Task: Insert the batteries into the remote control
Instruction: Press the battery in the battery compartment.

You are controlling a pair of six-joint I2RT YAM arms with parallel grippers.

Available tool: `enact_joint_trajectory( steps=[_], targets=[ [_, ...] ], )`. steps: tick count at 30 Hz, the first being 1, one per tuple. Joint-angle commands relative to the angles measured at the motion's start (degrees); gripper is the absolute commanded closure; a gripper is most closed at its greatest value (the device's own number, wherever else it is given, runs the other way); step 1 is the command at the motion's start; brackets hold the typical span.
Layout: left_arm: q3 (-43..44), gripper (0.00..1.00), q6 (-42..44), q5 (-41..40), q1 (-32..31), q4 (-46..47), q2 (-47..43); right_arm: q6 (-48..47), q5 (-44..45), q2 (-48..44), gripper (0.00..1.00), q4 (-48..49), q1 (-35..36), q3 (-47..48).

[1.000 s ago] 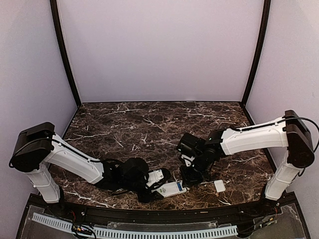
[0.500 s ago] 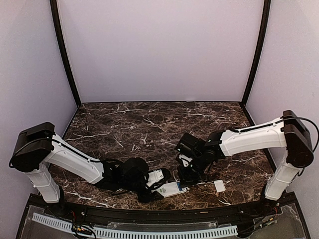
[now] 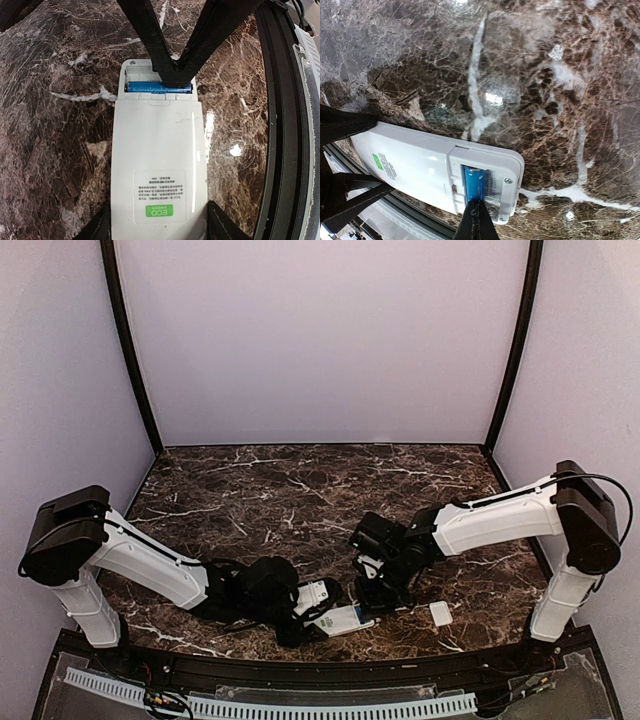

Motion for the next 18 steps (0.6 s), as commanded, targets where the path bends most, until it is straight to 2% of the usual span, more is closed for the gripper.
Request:
enact_joint_trajectory(
  steps=[1,9,13,18],
  targets=[
    [-1.6,0.99,-0.6,2.5,-0.3,-9.1,3.2,0.6,-0.6,2.6,1.00,3.1,-0.2,-2.3],
    [-1.5,0.99,-0.6,2.5,-0.3,-9.1,3.2,-0.4,0.1,2.9,1.00,1.1,-0.1,-1.7],
    [-1.5,0.99,-0.6,2.6,-0.3,-9.1,3.2,-3.0,4.0,-2.0,1.00,-6.0,-1.7,4.2],
    [-1.4,0.98,-0.5,2.3,-0.3,-9.3,3.3,-3.5,13.9,-9.6,0.91,-17.9,-8.0,7.6]
  ],
)
